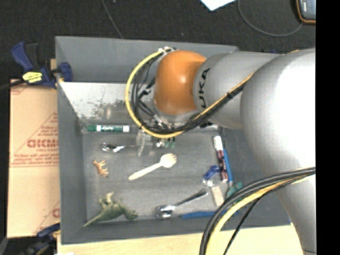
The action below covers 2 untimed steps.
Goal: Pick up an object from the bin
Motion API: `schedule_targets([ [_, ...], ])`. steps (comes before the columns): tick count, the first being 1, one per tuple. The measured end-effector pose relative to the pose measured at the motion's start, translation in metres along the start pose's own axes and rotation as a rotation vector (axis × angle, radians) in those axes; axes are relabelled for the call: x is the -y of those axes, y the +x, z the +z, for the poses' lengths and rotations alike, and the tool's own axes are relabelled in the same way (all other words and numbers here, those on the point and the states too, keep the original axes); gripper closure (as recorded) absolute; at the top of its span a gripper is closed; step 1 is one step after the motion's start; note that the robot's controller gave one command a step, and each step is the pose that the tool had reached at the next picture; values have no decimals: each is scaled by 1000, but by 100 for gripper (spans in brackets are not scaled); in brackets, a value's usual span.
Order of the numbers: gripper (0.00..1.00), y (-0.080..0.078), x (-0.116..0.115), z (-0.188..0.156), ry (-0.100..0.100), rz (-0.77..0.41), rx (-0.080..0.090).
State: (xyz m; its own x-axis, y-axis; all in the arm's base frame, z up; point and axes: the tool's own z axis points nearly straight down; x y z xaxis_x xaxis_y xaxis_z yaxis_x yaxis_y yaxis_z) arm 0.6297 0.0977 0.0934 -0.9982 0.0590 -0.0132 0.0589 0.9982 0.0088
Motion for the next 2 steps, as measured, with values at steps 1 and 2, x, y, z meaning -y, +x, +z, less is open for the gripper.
schedule_targets([
  [1,100,-1,0,-38,-1,0,1],
  [2,100,-3,-1,-59,-3,0,10],
])
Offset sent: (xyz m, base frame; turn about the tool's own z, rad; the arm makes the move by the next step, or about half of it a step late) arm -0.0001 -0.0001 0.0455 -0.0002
